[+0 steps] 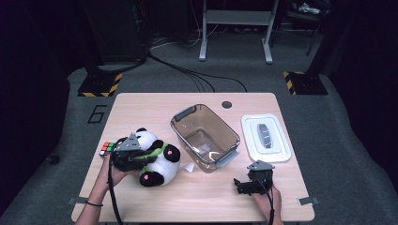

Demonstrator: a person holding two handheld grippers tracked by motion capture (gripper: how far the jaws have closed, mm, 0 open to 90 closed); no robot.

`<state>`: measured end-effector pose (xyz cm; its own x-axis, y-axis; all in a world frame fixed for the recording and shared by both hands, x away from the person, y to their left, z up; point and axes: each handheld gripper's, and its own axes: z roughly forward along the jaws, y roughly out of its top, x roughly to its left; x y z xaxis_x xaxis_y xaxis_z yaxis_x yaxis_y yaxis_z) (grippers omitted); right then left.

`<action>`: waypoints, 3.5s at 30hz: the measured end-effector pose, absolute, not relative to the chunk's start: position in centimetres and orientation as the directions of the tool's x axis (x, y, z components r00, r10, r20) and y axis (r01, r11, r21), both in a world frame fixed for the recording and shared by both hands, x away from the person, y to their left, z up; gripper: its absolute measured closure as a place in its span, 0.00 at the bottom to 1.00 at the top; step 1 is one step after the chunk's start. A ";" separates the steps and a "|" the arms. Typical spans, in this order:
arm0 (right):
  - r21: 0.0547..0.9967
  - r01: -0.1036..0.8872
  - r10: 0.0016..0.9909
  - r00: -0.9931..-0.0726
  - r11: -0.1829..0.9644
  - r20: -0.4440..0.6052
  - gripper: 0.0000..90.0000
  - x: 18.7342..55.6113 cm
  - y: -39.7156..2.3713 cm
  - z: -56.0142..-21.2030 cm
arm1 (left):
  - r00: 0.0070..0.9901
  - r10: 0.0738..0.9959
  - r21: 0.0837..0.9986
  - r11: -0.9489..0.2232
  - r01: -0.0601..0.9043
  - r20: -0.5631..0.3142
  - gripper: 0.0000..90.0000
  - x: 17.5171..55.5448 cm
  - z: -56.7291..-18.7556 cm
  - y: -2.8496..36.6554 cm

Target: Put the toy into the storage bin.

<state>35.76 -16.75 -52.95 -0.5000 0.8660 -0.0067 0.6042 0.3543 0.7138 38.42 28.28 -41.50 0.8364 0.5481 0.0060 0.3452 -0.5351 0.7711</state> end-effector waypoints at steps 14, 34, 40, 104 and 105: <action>0.714 0.604 0.866 -0.500 0.355 -0.007 0.00 35.8 -16.8 -53.0 | 0.853 0.522 0.795 -0.527 0.299 0.025 0.82 38.0 -38.1 28.9; 0.716 0.609 0.872 -0.489 0.342 -0.001 0.00 35.8 -16.7 -53.0 | 0.863 0.496 0.828 -0.521 0.205 0.099 0.82 37.9 -32.9 29.0; 0.716 0.609 0.872 -0.489 0.342 -0.002 0.00 35.8 -16.7 -53.0 | 0.864 0.491 0.834 -0.519 0.187 0.112 0.82 38.4 -31.5 28.5; 0.716 0.609 0.873 -0.488 0.341 0.000 0.00 35.8 -16.7 -52.9 | 0.960 0.226 0.806 -0.591 0.002 0.163 0.82 46.5 -28.6 14.9; 0.716 0.609 0.873 -0.489 0.341 0.000 0.00 35.8 -16.7 -53.0 | 0.962 0.224 0.806 -0.592 0.009 0.153 0.82 46.6 -28.8 14.6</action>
<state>35.79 -16.73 -52.95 -0.4886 0.8725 -0.0005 0.6088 0.3413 0.7161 46.57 14.65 -28.81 0.9624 0.2241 0.1535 0.0095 -0.5925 0.8055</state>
